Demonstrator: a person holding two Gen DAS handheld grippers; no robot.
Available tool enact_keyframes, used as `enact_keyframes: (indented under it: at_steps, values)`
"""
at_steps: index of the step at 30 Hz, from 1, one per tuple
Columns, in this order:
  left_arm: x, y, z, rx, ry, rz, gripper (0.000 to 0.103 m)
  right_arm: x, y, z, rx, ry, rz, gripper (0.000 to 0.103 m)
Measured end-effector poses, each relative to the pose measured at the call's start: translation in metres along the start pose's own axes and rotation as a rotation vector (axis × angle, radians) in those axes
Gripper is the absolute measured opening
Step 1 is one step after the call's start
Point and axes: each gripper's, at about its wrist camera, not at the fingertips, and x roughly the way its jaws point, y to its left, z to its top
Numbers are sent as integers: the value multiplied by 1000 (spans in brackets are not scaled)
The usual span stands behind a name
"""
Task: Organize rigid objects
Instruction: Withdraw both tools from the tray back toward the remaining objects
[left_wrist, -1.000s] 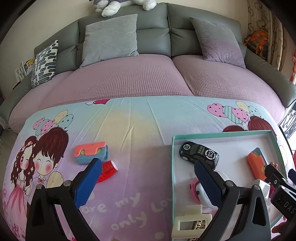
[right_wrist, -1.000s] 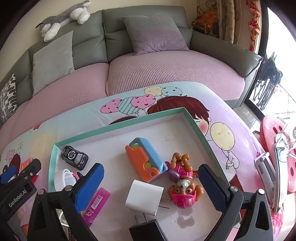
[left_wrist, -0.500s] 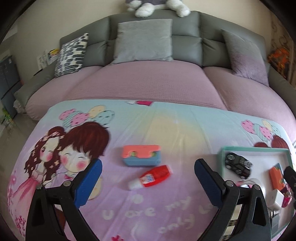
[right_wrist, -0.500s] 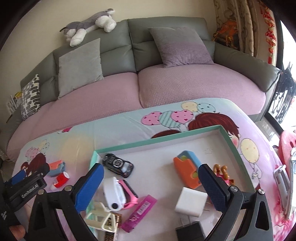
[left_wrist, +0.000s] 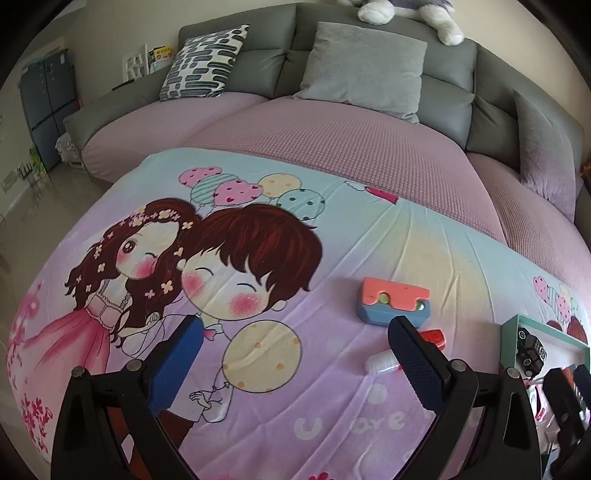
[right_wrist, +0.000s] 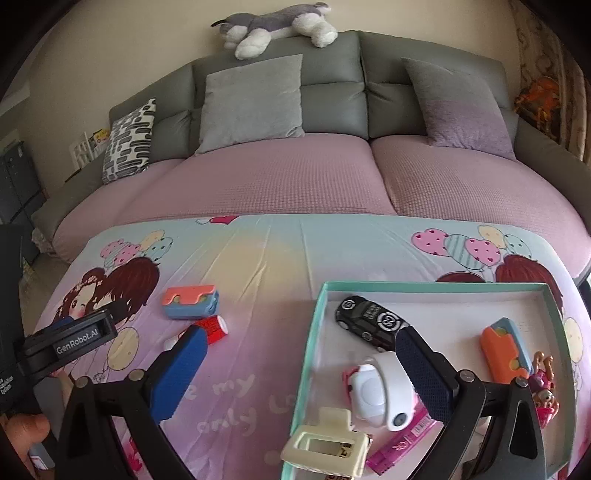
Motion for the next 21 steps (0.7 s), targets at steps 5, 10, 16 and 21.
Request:
enact_keyframes:
  at_steps: [5, 10, 16, 21]
  values:
    - [21, 16, -4, -24, 70, -9, 100, 20, 32, -5, -72, 37, 38, 103]
    - [41, 32, -10, -63, 141, -6, 100, 40, 57, -10, -128, 82, 49, 103]
    - [51, 46, -5, -57, 157, -24, 100, 62, 73, -13, -160, 132, 46, 103]
    - [63, 48, 4, -23, 170, -12, 100, 75, 86, -13, -191, 150, 45, 103]
